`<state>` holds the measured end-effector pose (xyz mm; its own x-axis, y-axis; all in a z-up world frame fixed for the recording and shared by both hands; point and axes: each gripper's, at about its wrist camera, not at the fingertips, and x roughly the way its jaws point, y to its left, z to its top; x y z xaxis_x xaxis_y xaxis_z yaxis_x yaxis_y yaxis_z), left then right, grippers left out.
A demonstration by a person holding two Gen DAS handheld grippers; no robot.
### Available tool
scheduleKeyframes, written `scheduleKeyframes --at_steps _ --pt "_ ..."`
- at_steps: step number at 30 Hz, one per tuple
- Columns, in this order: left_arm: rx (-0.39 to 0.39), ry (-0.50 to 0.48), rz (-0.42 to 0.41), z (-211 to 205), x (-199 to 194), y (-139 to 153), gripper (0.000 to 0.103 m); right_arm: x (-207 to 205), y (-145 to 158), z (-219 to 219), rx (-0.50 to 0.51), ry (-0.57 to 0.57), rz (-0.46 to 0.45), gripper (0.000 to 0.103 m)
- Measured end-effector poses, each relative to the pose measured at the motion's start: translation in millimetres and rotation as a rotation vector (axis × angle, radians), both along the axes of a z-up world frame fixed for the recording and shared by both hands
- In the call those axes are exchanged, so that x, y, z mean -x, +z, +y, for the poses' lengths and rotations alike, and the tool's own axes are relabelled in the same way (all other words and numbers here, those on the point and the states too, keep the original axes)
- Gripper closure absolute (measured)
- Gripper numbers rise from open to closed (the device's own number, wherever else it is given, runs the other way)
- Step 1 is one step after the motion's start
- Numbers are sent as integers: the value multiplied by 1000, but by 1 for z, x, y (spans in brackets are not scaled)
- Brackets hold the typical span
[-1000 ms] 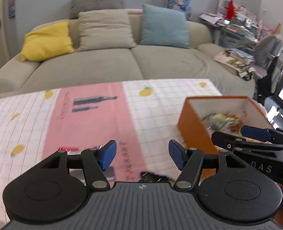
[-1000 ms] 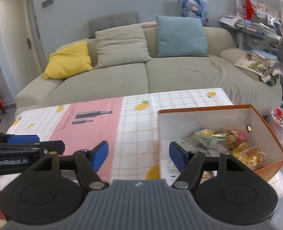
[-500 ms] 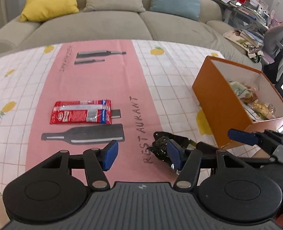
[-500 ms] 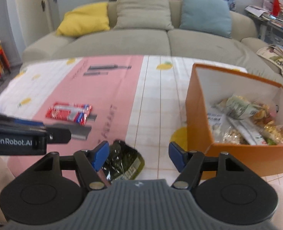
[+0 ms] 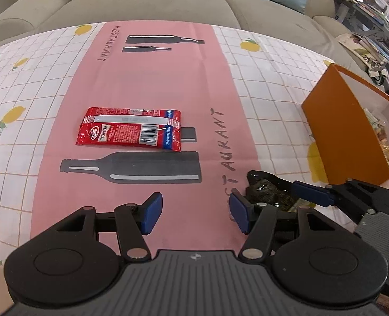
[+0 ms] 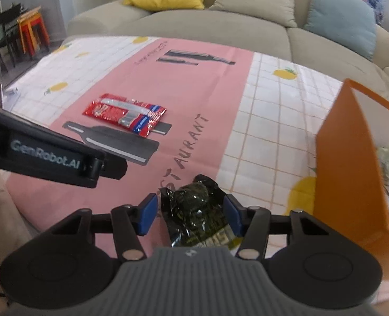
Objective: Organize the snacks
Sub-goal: 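Grasp the dark green seaweed pack with the right gripper while the left grasps the red candy bar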
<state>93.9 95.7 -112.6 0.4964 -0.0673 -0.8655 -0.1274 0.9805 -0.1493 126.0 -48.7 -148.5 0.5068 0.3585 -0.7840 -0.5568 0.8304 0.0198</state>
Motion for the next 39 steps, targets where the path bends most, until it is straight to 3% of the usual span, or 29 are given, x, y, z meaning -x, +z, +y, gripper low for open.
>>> scheduleKeyframes --at_steps 6,9,13,19,22,24,32,34,39 --pt "-1 6 17 6 -7 -12 34 -12 -18 13 39 16 22 50" --pt "-9 2 17 7 -11 -17 34 -14 -25 14 67 -1 13 63" --pt "-39 -11 -12 7 -17 -21 34 -19 -27 10 54 -8 16 64" --pt "-123 -112 -82 3 -34 -19 34 -39 -27 4 56 -53 19 64" --pt "-122 -180 -91 10 -48 -20 34 -46 -26 -1 36 -68 37 64" --pt "-126 -225 -74 16 -56 -24 34 -47 -26 -3 22 -79 49 63" --pt "-328 -418 0 30 -73 -34 33 -47 -27 -5 8 -76 53 63" --pt "-372 -410 28 35 -79 -40 33 -48 -27 -6 1 -81 58 63" --pt "-352 -358 35 47 -92 -46 30 -48 -27 -6 -4 -87 62 62"
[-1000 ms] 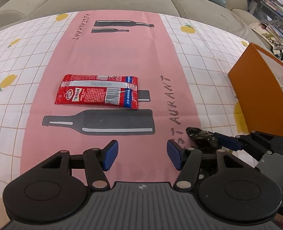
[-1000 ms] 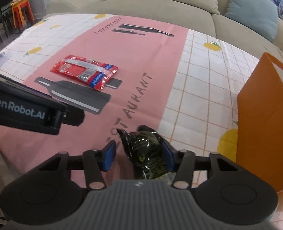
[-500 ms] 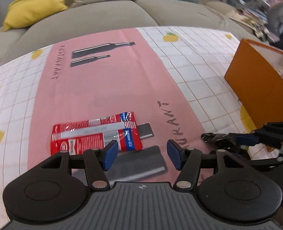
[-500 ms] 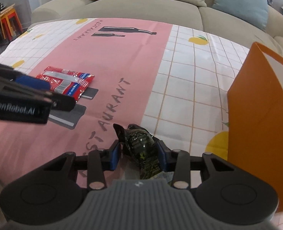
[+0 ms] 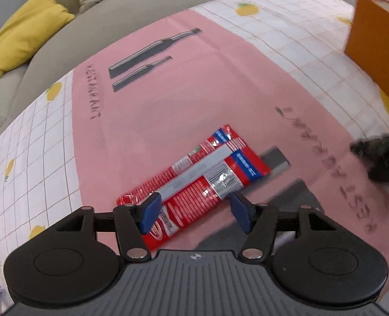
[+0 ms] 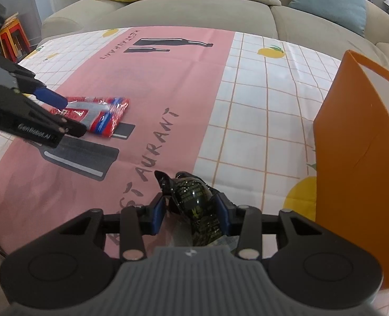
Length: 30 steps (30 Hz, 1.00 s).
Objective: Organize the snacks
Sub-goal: 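Grasp the dark green seaweed pack with the right gripper while the left grasps the red candy bar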
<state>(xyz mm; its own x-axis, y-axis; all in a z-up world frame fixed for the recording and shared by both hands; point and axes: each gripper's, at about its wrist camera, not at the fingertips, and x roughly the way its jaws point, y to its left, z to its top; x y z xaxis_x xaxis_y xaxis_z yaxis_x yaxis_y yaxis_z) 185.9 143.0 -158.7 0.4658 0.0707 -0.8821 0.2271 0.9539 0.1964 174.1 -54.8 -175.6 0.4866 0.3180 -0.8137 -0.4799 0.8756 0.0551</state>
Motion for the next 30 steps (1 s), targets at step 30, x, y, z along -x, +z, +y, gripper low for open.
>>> scheduleKeyframes --at_steps 30 --pt "192 92 -58 -46 2 3 40 -1 0 -6 -33 -7 20 61"
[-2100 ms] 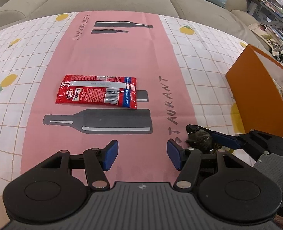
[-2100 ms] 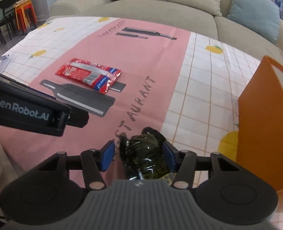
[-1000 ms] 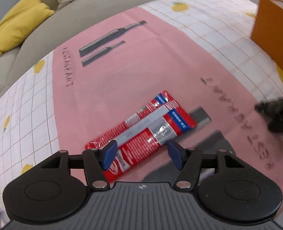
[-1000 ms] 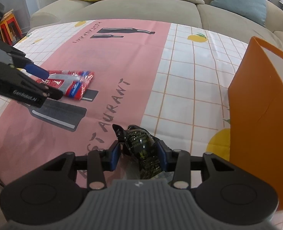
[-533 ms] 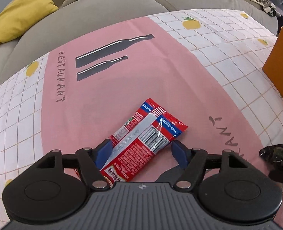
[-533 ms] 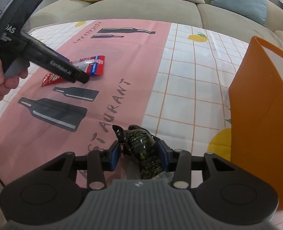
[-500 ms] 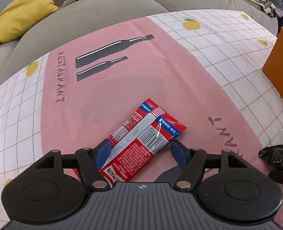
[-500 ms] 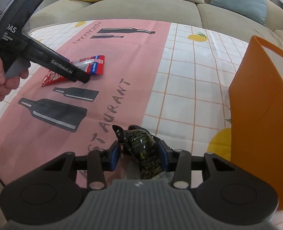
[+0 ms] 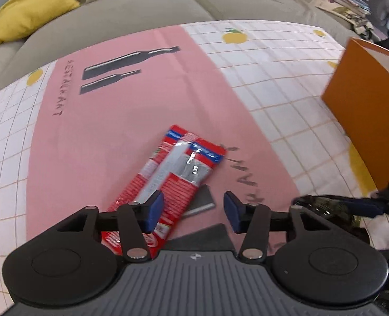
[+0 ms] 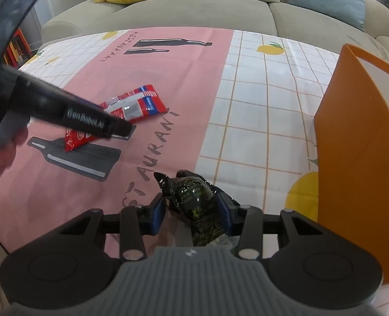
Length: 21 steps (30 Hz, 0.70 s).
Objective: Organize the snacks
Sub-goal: 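Grasp the dark green seaweed pack with the right gripper while the left grasps the red candy bar, then lift both packs and carry them over the orange box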
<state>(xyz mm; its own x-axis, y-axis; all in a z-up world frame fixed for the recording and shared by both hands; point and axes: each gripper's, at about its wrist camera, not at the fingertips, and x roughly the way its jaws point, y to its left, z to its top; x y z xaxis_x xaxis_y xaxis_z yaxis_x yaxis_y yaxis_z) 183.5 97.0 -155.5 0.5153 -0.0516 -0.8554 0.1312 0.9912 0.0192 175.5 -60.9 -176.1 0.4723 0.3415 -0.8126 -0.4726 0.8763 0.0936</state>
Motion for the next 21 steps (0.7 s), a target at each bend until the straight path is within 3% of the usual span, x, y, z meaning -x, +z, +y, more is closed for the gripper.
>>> scheduleKeyframes --at_steps 2,3,5,16,21 --pt "-36 -22 -50 -5 7 2 35 0 0 -1 -2 4 -2 61" --pt "-59 -32 -84 -7 11 4 24 1 0 -1 -2 6 -4 61" --pt "-94 -53 -146 -7 16 8 16 1 0 -2 -4 8 -7 61" --pt "-113 -116 -91 16 -9 -11 13 1 -2 2 14 11 -45 61" --pt "26 -67 -48 37 -18 -15 15 -1 -2 0 3 5 -41 61"
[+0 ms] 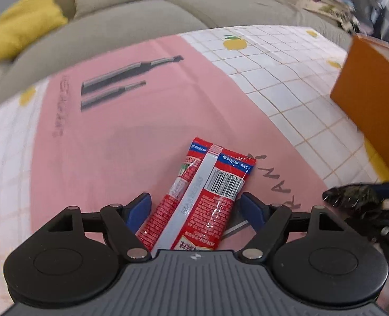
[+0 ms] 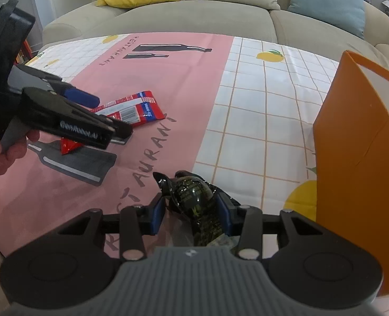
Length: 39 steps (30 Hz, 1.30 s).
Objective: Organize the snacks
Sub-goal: 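Lift both packs and carry them over the orange box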
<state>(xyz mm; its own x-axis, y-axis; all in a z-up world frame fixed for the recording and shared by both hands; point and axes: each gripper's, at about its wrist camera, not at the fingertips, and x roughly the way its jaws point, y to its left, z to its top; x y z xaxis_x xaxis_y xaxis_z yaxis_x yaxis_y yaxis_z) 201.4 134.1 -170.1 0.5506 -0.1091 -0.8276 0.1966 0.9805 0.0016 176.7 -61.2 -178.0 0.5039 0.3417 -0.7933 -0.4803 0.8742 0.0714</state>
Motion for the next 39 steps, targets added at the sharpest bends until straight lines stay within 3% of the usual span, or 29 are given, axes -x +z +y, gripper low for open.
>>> scheduleKeyframes --at_steps 6,12,16,23,31,39 --pt "-1 32 4 -14 3 2 31 0 -1 2 2 -7 -9 62" --pt "-8 146 25 -30 12 5 43 2 0 1 7 -14 -10 64" --pt "49 226 38 -33 21 8 48 1 0 0 2 -20 2 64" --pt "214 393 46 -31 48 19 56 1 2 -8 -36 -47 38 66" --pt "259 397 0 -41 80 62 57 14 25 -20 -137 -67 41 66" --pt "312 352 -67 -65 101 129 57 36 79 -46 -261 -126 13 66"
